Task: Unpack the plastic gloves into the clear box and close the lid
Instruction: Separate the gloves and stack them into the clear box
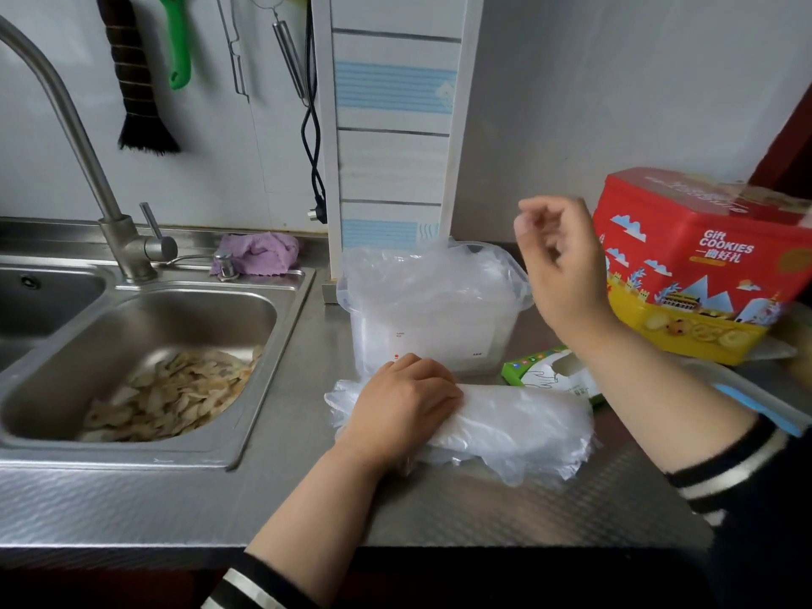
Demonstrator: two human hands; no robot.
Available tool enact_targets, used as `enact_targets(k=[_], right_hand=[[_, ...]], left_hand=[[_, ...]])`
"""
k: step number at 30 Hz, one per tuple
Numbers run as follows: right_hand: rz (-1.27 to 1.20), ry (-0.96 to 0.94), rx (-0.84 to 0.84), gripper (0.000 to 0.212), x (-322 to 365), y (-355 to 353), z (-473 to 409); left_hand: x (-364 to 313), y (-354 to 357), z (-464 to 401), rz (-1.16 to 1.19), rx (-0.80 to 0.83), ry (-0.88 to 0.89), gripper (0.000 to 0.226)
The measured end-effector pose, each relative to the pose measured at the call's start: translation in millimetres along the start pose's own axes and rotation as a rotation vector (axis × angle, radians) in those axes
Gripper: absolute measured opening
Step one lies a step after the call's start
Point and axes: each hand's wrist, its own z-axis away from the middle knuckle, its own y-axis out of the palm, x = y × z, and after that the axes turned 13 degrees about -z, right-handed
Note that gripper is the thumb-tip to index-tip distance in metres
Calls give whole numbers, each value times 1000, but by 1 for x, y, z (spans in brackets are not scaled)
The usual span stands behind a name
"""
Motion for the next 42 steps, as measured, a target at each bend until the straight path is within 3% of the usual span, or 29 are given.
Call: enact_targets(k=[3,7,10,13,16,20,23,29,35,38,42], right_hand=[[-30,33,297,22,21,-10,39],[286,369,697,51,21,-21,73],[466,507,847,51,12,-28,88],[385,698,772,49,10,-32,96],[251,826,606,75,15,-32,91],[371,855,715,80,27,-31,78],[311,958,739,107,23,-30,71],[-112,1082,591,84,30,-18,60],[-456,1167,539,28,38,-11,50],[-322,986,499,14,40,-10,38],[-220,664,461,19,53,-5,13]], left_hand=[[1,1,-2,3,-4,7,18],[-6,-4,-2,18,-15,-83,22],[-8,-9,-1,59,-32,-230,28],[-11,-13,-1,47,-152,-278,13],[-14,-18,0,87,-290,-293,7],[-16,-23,1,116,-502,-204,12],[-15,-24,3,121,-634,-142,14],[-19,-27,3,106,-775,49,13],[-18,-29,3,53,-826,55,16],[-19,-30,2,6,-856,16,19],[-21,-30,2,-73,-898,-39,34]])
